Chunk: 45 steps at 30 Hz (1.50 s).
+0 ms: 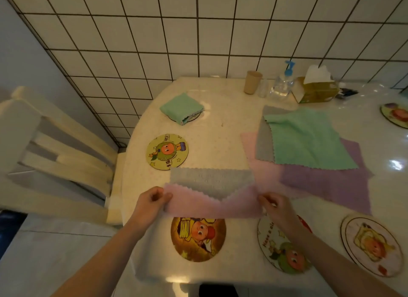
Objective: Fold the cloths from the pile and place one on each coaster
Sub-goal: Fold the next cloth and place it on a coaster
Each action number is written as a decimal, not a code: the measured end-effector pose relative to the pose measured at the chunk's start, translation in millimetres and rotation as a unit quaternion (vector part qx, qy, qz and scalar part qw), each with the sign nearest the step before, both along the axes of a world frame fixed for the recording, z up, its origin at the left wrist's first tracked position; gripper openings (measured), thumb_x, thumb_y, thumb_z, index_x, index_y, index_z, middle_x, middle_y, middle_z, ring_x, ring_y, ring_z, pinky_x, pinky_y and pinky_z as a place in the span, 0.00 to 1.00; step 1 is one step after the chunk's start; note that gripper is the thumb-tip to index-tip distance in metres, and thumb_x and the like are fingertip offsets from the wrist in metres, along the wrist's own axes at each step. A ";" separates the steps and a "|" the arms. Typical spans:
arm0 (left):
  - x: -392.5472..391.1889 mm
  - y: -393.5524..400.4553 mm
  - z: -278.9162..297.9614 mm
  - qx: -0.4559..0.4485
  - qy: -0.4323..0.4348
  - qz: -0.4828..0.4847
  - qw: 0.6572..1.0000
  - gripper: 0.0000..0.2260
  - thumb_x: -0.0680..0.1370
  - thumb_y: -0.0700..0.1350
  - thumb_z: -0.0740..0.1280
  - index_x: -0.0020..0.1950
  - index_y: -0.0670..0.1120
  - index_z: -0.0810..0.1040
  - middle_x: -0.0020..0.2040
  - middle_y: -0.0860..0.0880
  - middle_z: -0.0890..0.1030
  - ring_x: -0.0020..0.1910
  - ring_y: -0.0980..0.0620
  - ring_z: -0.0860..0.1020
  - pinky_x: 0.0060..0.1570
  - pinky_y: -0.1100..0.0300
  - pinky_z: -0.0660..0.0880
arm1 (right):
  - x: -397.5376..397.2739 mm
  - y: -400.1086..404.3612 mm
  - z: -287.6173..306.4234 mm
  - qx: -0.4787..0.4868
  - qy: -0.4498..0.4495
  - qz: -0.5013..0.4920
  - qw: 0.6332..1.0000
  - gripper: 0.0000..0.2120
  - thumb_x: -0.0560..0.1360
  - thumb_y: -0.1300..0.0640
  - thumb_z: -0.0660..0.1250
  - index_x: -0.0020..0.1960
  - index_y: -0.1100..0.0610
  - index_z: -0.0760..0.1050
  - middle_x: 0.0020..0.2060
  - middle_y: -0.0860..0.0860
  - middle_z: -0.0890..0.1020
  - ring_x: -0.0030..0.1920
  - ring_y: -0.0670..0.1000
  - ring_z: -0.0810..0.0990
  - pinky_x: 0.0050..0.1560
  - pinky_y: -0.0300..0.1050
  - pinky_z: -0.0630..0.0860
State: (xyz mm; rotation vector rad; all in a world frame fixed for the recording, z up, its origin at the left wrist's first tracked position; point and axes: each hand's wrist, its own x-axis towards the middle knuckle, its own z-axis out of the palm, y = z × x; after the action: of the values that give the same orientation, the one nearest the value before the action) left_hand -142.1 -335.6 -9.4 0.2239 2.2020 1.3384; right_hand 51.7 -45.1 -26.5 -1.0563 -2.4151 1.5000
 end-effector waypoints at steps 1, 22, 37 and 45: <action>-10.4 10.9 -5.5 -0.004 0.001 0.016 1.000 0.09 0.78 0.44 0.66 0.44 0.37 0.76 0.40 0.39 0.77 0.41 0.45 0.75 0.45 0.50 0.73 | -10.5 8.9 -4.5 -0.001 0.002 -0.013 1.000 0.07 0.76 0.58 0.65 0.43 0.57 0.80 0.37 0.50 0.82 0.39 0.50 0.79 0.39 0.41 0.75; -69.0 77.4 -59.4 -0.187 0.082 0.042 0.978 0.06 0.80 0.48 0.63 0.47 0.46 0.73 0.43 0.47 0.80 0.44 0.43 0.78 0.42 0.55 0.70 | -70.2 43.9 -42.8 0.009 -0.094 -0.049 0.994 0.07 0.78 0.56 0.62 0.45 0.59 0.73 0.36 0.53 0.78 0.33 0.50 0.76 0.35 0.42 0.75; 46.6 72.3 -74.4 -0.198 0.430 -0.408 0.781 0.19 0.78 0.52 0.58 0.68 0.53 0.71 0.66 0.55 0.74 0.68 0.52 0.68 0.68 0.52 0.59 | -8.1 7.2 -43.9 0.440 -0.001 0.400 0.804 0.22 0.64 0.63 0.72 0.57 0.57 0.77 0.54 0.52 0.79 0.56 0.51 0.72 0.50 0.45 0.79; 48.2 74.1 -69.9 -0.218 0.402 -0.384 0.802 0.18 0.76 0.53 0.58 0.65 0.55 0.73 0.64 0.57 0.75 0.67 0.55 0.69 0.68 0.50 0.67 | -23.9 3.9 -34.5 0.452 -0.033 0.410 0.791 0.21 0.57 0.63 0.75 0.49 0.55 0.77 0.46 0.51 0.79 0.45 0.50 0.77 0.40 0.42 0.77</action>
State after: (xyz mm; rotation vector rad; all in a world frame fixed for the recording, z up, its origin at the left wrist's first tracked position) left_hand -93.9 -261.5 -79.2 1.5422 2.4928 0.2414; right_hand 27.8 -41.3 -61.0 0.1893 -3.1897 0.1353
